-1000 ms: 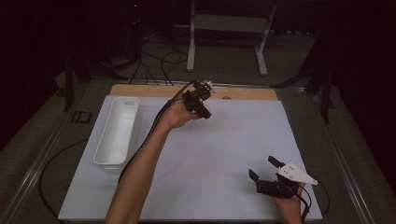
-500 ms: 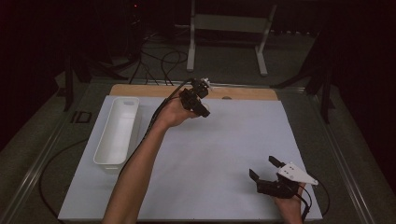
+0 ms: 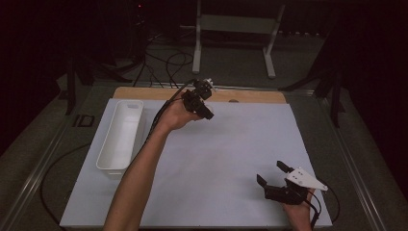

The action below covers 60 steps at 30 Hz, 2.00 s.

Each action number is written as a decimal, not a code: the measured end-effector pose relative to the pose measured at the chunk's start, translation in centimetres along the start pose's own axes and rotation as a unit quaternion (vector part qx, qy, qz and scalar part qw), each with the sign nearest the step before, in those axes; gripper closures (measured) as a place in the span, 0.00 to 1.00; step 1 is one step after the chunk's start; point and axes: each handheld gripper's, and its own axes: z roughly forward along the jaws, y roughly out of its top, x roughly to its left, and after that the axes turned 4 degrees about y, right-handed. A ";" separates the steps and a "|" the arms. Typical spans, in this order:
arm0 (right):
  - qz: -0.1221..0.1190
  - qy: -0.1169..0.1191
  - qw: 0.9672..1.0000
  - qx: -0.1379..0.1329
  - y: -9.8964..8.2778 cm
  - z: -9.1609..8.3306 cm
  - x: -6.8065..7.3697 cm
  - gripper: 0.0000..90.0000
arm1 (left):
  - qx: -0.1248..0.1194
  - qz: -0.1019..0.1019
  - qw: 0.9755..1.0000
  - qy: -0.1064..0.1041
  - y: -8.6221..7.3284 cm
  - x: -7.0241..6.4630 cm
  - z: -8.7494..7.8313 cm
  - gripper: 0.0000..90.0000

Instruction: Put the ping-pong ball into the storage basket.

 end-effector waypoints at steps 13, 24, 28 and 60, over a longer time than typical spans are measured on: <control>0.000 0.001 1.000 0.001 0.0 0.0 0.0 0.09 | -0.002 -0.003 1.000 0.002 -0.1 0.2 -0.3 0.57; -0.001 0.001 1.000 0.002 0.0 0.1 0.0 0.09 | -0.002 -0.007 1.000 0.002 -0.2 0.5 -0.8 0.57; 0.000 0.001 1.000 0.001 0.0 0.1 0.0 0.09 | -0.003 -0.015 1.000 0.002 -0.3 0.7 -1.0 0.57; 0.000 -0.001 1.000 0.000 0.0 0.0 0.0 0.09 | -0.008 -0.026 1.000 0.005 -1.0 1.5 -2.4 0.57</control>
